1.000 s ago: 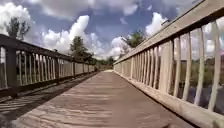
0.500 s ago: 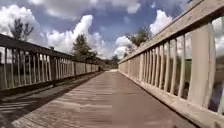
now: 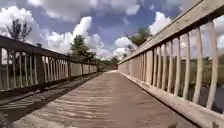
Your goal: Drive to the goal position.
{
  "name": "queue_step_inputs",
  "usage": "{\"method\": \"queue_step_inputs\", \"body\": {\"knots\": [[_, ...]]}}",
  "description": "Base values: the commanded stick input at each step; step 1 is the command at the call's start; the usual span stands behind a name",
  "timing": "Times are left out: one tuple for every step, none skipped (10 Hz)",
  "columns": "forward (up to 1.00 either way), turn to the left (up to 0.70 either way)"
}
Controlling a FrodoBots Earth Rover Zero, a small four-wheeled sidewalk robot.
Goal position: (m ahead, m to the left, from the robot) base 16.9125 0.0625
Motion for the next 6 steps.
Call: {"method": "queue_step_inputs", "body": {"knots": [[1.00, 0.00], [1.00, 0.00], [1.00, 0.00], [1.00, 0.00], [1.00, 0.00], [1.00, 0.00]]}}
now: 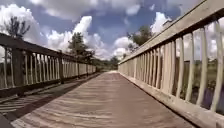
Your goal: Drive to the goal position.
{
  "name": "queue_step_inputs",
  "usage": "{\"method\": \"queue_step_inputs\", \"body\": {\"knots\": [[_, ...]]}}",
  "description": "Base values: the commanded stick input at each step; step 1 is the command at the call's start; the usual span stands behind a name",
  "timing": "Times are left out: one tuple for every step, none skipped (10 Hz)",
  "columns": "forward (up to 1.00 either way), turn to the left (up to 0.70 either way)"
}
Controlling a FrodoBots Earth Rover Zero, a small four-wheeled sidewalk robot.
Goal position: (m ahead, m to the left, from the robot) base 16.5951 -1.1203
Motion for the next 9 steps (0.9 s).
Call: {"method": "queue_step_inputs", "body": {"knots": [[1.00, 0.00], [1.00, 0.00], [1.00, 0.00], [1.00, 0.00], [1.00, 0.00], [1.00, 0.00], [1.00, 0.00], [1.00, 0.00], [1.00, 0.00]]}}
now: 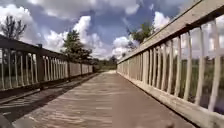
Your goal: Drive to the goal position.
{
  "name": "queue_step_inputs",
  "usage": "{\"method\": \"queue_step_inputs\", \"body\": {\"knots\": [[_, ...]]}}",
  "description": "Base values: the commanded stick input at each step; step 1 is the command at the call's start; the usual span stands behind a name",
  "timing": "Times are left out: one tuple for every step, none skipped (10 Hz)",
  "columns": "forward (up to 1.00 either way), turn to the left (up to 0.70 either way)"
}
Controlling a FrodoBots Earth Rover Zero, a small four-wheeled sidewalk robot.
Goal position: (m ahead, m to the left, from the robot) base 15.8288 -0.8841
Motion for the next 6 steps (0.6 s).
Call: {"method": "queue_step_inputs", "body": {"knots": [[1.00, 0.00], [1.00, 0.00], [1.00, 0.00], [1.00, 0.00], [1.00, 0.00], [1.00, 0.00]]}}
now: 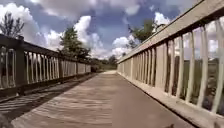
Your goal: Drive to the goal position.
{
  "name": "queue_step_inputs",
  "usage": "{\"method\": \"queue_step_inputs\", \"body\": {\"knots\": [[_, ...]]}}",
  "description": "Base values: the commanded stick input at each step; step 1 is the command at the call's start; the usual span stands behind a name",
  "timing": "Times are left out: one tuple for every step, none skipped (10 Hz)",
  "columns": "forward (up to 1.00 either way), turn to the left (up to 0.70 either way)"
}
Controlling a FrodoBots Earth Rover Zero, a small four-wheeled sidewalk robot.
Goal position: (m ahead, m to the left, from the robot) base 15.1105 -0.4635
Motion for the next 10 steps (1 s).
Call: {"method": "queue_step_inputs", "body": {"knots": [[1.00, 0.00], [1.00, 0.00], [1.00, 0.00], [1.00, 0.00], [1.00, 0.00], [1.00, 0.00], [1.00, 0.00], [1.00, 0.00], [1.00, 0.00], [1.00, 0.00]]}}
